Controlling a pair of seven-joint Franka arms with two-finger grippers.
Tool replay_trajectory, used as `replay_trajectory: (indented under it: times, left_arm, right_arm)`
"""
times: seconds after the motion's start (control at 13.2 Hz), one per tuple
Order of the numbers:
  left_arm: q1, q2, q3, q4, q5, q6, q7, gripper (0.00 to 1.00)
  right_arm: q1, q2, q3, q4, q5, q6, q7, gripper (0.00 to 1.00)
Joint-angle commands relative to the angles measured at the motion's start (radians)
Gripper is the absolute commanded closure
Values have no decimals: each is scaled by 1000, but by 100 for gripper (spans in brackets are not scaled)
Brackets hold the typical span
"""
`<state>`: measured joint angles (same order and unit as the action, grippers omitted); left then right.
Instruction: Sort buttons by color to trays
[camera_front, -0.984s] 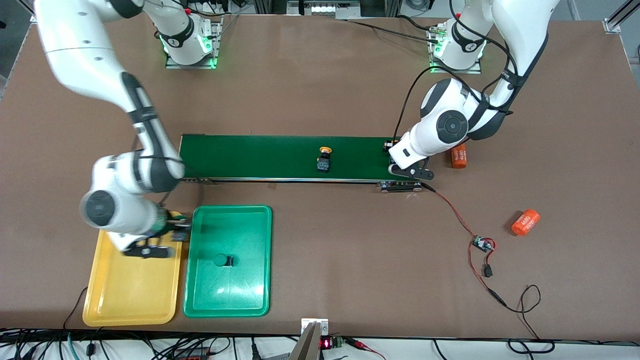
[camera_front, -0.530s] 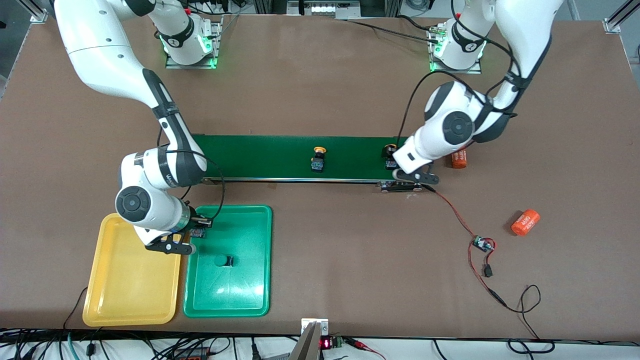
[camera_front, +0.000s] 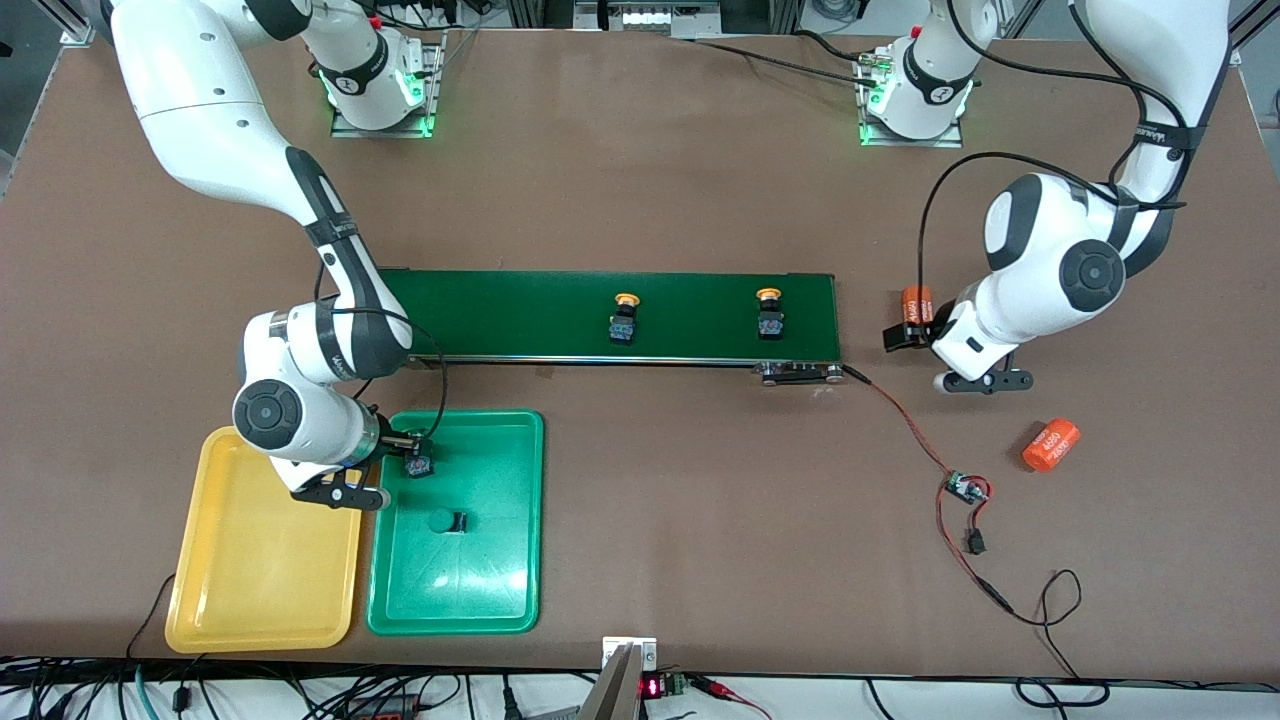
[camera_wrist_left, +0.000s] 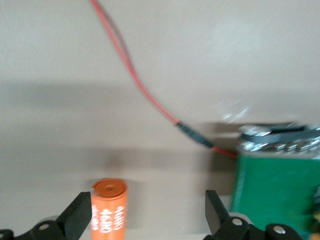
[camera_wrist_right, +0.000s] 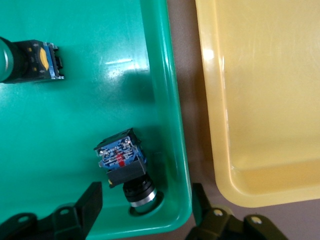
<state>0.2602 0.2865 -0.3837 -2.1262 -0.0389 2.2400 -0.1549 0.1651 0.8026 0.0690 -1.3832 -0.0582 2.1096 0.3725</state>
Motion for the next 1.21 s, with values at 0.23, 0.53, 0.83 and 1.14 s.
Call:
replay_trajectory:
  times: [0.23,0.53,0.83,1.14]
  left_arm:
    - [51,-7,-7,-173,48,116,92,0]
    - [85,19,-7,-190,121,151,92,0]
    - [117,60,-7,-190,131,167,94,0]
    - [126,76,-9,-201,131,165,92,5]
  right_arm:
    - [47,-234,35,-283,17,39,126,0]
    - [53,-445,142,-687,20,316,324,0]
    - [86,-465,247,-680,11,233,510,0]
    - [139,-470,246,-657,-8,187,331,0]
